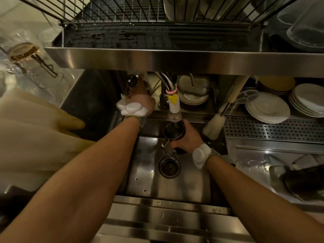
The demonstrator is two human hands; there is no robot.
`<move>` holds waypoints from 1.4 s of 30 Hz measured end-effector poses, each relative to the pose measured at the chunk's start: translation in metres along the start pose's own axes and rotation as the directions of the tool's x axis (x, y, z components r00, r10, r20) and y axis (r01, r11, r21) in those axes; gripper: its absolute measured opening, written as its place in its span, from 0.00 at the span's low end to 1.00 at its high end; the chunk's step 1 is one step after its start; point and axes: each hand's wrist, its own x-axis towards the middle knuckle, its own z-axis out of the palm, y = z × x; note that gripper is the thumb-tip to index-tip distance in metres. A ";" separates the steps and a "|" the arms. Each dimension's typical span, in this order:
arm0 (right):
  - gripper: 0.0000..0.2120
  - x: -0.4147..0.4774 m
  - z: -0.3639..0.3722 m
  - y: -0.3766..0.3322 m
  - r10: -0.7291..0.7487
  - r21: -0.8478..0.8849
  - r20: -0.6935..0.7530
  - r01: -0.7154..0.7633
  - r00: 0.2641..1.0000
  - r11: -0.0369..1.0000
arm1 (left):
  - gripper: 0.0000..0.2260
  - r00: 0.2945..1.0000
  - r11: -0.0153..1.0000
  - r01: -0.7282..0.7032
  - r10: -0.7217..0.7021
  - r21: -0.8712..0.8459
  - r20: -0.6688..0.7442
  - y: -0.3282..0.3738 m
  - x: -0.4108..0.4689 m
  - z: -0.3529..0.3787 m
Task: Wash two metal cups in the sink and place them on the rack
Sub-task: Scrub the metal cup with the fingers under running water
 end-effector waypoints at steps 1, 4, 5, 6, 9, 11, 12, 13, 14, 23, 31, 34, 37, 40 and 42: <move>0.46 -0.003 0.000 0.000 0.003 -0.022 -0.002 -0.003 1.000 1.000 | 0.36 1.000 1.000 0.006 -0.006 -0.013 -0.009 -0.002 -0.010 0.000; 0.53 -0.013 -0.003 -0.002 0.033 -0.137 0.026 -0.030 0.999 0.990 | 0.24 0.998 0.998 0.055 -0.057 -0.040 -0.040 -0.004 -0.038 0.005; 0.54 -0.016 -0.004 -0.003 0.028 -0.170 0.029 -0.023 0.999 0.985 | 0.23 0.998 0.997 0.056 -0.056 -0.054 -0.014 -0.005 -0.047 0.007; 0.53 -0.021 -0.006 -0.003 0.023 -0.199 0.020 -0.018 1.000 0.980 | 0.23 0.998 0.996 0.062 -0.061 -0.066 0.025 -0.008 -0.056 0.008; 0.47 -0.027 -0.015 -0.002 0.042 -0.321 -0.004 -0.041 0.999 0.946 | 0.21 0.978 0.995 0.089 -0.080 -0.037 0.194 -0.022 -0.076 0.019; 0.41 -0.031 -0.018 -0.004 0.049 -0.447 0.012 -0.038 0.999 0.894 | 0.19 0.955 0.996 0.082 -0.072 -0.021 0.287 -0.033 -0.090 0.023; 0.39 -0.032 -0.020 -0.004 0.048 -0.505 0.023 -0.030 0.999 0.863 | 0.19 0.947 0.996 0.087 -0.077 -0.018 0.312 -0.037 -0.096 0.025; 0.38 -0.033 -0.021 -0.004 0.047 -0.550 0.029 -0.023 0.998 0.835 | 0.19 0.941 0.995 0.095 -0.083 -0.022 0.327 -0.041 -0.101 0.026; 0.38 -0.035 -0.022 -0.004 0.045 -0.589 0.039 -0.014 0.998 0.808 | 0.19 0.937 0.994 0.109 -0.093 -0.029 0.337 -0.043 -0.106 0.029; 0.32 -0.048 -0.031 -0.012 0.018 -0.830 0.119 0.089 0.993 0.550 | 0.18 0.904 0.987 0.143 -0.099 -0.077 0.415 -0.045 -0.143 0.033; 0.34 -0.048 -0.024 -0.025 0.120 -0.854 0.148 0.066 0.982 0.516 | 0.25 0.856 0.970 0.078 0.052 -0.229 0.514 -0.023 -0.163 0.038; 0.36 -0.043 -0.020 -0.024 0.109 -0.838 0.187 0.101 0.976 0.536 | 0.33 0.810 0.970 0.018 0.129 -0.243 0.572 -0.014 -0.163 0.039; 0.38 -0.042 -0.020 -0.026 0.084 -0.831 0.216 0.138 0.973 0.539 | 0.37 0.802 0.968 -0.105 0.219 -0.230 0.555 -0.011 -0.160 0.041; 0.39 -0.042 -0.021 -0.023 0.050 -0.820 0.210 0.148 0.976 0.554 | 0.37 0.814 0.954 -0.155 0.270 -0.256 0.514 -0.006 -0.156 0.042; 0.41 -0.042 -0.023 -0.024 0.033 -0.798 0.205 0.147 0.978 0.584 | 0.38 0.799 0.951 -0.187 0.293 -0.246 0.526 -0.005 -0.152 0.047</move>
